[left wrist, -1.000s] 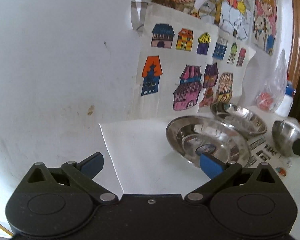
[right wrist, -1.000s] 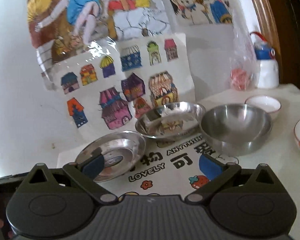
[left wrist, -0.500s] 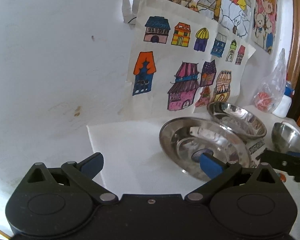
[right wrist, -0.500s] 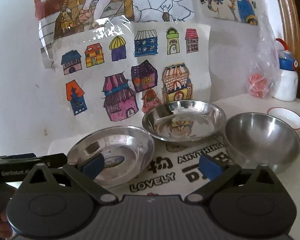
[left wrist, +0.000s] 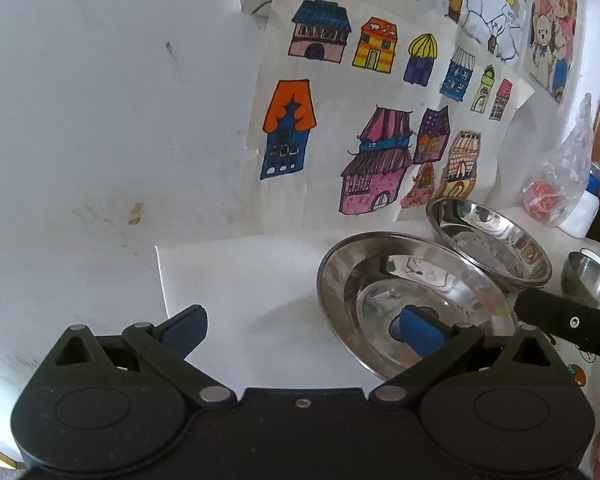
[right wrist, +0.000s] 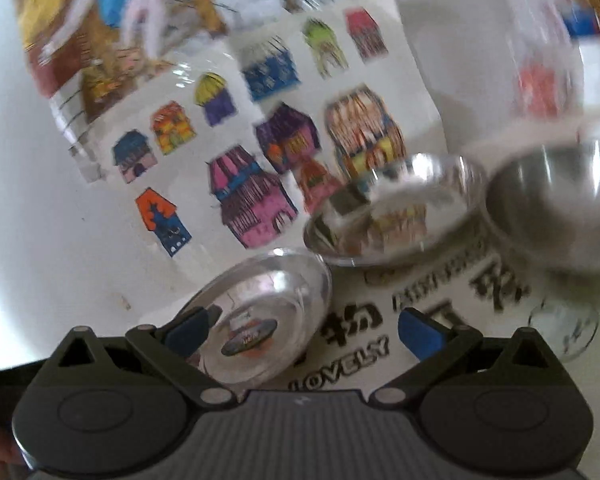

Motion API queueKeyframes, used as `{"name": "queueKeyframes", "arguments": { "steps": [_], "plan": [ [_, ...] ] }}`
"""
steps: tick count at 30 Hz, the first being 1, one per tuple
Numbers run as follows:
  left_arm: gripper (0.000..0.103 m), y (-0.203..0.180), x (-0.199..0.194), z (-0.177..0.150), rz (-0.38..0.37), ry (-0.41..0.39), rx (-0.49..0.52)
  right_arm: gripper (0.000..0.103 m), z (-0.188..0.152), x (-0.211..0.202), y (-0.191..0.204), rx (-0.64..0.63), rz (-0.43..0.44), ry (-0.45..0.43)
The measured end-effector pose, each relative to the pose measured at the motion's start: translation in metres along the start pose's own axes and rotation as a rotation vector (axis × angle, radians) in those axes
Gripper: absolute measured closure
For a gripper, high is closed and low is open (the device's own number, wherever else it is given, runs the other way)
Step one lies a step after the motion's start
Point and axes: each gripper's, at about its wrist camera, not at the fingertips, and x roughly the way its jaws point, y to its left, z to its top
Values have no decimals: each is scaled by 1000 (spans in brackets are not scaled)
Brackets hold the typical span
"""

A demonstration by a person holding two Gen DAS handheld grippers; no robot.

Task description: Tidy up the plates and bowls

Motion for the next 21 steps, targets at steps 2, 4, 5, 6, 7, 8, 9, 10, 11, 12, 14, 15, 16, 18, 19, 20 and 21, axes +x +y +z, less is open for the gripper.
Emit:
{"name": "queueKeyframes", "arguments": {
  "steps": [2, 4, 5, 6, 7, 8, 9, 10, 11, 12, 14, 15, 16, 18, 19, 20, 21],
  "plan": [
    [2, -2, 2, 1, -3, 5, 0, 0, 0, 0, -2, 11, 11, -4],
    [2, -3, 4, 1, -9, 12, 0, 0, -1, 3, 0, -1, 0, 6],
    [3, -4, 6, 1, -12, 18, 1, 1, -2, 3, 2, -8, -1, 8],
    [4, -5, 7, 1, -14, 22, 4, 2, -2, 3, 3, -14, 0, 8],
    [5, -6, 8, 1, -17, 25, 7, 9, -2, 2, 3, -17, 3, 9],
    [6, -7, 8, 1, -20, 30, 13, 15, -2, 2, 4, -19, 4, 16],
    [7, -8, 9, 0, -24, 32, 18, 24, -2, 3, 4, -20, 7, 25],
    [7, -8, 9, 0, -27, 35, 24, 27, -2, 4, 4, -21, 7, 31],
    [9, -9, 10, 0, -29, 37, 29, 28, -2, 4, 5, -21, 5, 32],
    [10, -10, 10, 0, -32, 38, 34, 29, -2, 3, 5, -20, 4, 32],
    [11, -11, 10, 1, -38, 40, 41, 35, -2, 3, 4, -15, 13, 36],
    [13, -12, 10, 1, -39, 41, 42, 42, -2, 3, 3, -12, 16, 38],
    [15, -12, 10, 2, -43, 42, 44, 46, -2, 3, 3, -10, 19, 41],
    [23, -13, 10, 2, -52, 48, 44, 52, -2, 4, 2, -1, 26, 49],
    [24, -14, 10, 3, -56, 51, 44, 55, -2, 4, 2, 2, 29, 53],
    [26, -15, 10, 3, -59, 53, 45, 56, -2, 5, 2, 4, 34, 59],
    [29, -15, 10, 3, -62, 54, 46, 60, -2, 5, 2, 4, 39, 64]
  ]
}}
